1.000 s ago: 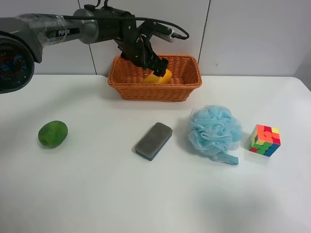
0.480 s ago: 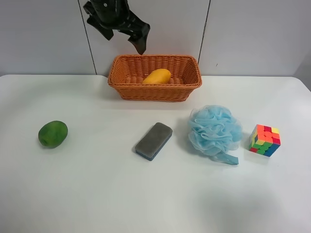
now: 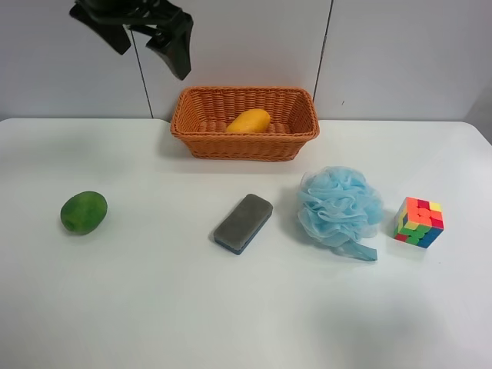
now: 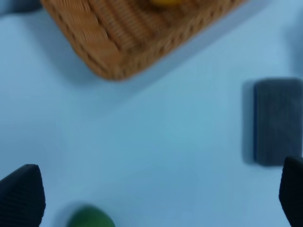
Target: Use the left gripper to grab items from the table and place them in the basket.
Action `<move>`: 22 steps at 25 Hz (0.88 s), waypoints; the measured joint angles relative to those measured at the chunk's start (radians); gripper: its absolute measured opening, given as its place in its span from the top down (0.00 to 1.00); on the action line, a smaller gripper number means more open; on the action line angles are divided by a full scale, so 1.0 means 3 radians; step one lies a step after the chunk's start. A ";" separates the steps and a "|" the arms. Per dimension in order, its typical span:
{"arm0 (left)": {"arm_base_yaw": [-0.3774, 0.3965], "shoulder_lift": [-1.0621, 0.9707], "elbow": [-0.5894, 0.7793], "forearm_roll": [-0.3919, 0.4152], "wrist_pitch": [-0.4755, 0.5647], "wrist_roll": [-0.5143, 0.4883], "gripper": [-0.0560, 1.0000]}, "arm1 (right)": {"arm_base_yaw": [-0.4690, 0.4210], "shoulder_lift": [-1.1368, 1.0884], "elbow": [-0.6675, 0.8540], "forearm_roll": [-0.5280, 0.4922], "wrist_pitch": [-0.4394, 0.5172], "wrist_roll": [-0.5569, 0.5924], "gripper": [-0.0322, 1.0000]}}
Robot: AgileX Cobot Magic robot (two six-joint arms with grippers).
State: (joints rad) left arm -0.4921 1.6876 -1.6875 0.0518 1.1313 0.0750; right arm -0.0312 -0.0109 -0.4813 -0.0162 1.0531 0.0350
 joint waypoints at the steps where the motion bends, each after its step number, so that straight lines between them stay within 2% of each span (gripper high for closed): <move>1: 0.0000 -0.0194 0.0266 -0.0003 -0.0079 -0.0042 0.01 | 0.0000 0.0000 0.0000 0.0000 0.0000 0.0000 0.01; 5: 0.0000 -0.1021 0.1236 -0.0003 -0.0427 -0.0208 0.01 | 0.0000 0.0000 0.0000 0.0000 0.0000 0.0000 0.01; 10: 0.0000 -0.2024 0.2177 0.0012 -0.0533 -0.0272 0.01 | 0.0000 0.0000 0.0000 0.0000 0.0000 0.0000 0.01; 17: 0.0000 -0.3297 0.2950 0.0027 -0.0506 -0.0272 0.01 | 0.0000 0.0000 0.0000 0.0000 0.0000 0.0000 0.01; 22: 0.0007 -0.3851 0.3270 0.0046 -0.0465 -0.0296 0.01 | 0.0000 0.0000 0.0000 0.0000 0.0000 0.0000 0.01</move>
State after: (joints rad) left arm -0.4899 0.5324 -0.7064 0.0656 0.9918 -0.0137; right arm -0.0312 -0.0109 -0.4813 -0.0162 1.0531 0.0350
